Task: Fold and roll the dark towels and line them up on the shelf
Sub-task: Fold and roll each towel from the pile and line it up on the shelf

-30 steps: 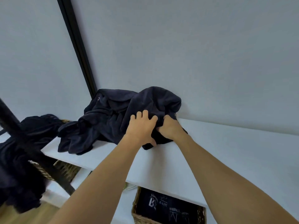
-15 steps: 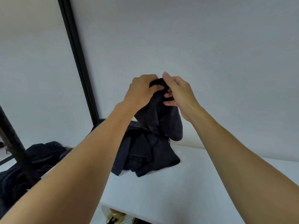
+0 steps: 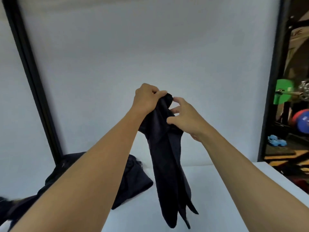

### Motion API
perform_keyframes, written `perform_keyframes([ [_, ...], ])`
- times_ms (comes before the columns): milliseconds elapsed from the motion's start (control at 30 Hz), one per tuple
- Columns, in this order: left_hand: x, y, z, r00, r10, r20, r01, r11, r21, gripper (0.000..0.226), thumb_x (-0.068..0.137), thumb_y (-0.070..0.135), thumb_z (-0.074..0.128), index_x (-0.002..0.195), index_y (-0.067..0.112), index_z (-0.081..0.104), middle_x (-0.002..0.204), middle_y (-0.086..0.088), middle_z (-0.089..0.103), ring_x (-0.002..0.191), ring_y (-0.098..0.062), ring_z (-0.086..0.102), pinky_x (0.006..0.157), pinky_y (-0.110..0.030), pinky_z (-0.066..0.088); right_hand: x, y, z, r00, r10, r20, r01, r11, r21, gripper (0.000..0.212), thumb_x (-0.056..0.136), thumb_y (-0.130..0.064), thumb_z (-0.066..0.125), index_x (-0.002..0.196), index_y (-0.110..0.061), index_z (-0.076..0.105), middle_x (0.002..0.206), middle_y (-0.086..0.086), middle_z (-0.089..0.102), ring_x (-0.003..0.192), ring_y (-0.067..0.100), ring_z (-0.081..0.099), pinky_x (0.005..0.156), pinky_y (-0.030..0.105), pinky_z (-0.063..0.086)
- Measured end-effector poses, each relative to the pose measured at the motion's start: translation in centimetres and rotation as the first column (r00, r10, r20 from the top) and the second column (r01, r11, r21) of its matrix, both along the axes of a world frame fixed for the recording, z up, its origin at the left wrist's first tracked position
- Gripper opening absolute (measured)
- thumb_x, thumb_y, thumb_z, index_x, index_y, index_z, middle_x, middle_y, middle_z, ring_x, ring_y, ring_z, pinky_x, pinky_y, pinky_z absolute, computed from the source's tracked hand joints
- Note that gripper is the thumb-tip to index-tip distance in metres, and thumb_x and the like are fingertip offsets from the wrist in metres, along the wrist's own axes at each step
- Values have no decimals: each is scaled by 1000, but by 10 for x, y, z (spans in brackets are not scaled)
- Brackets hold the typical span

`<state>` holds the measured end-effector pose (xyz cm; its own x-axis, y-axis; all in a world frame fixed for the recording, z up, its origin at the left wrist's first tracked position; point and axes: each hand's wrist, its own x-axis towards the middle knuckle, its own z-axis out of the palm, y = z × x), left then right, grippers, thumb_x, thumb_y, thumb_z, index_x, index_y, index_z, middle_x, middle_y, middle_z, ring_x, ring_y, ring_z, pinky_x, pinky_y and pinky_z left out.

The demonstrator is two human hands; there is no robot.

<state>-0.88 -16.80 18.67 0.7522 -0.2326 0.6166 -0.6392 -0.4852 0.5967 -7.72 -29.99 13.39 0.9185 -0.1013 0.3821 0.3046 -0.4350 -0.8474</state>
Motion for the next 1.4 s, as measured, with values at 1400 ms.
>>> perform_keyframes([
  [1400, -12, -86, -16, 972, -233, -43, 236, 969, 76, 24, 76, 18, 78, 97, 8, 71, 82, -5, 68, 75, -16, 64, 66, -24, 50, 15, -100, 33, 984, -66, 164, 71, 997, -26, 26, 80, -28, 76, 100, -17, 63, 88, 2, 72, 77, 13, 71, 65, 24, 58],
])
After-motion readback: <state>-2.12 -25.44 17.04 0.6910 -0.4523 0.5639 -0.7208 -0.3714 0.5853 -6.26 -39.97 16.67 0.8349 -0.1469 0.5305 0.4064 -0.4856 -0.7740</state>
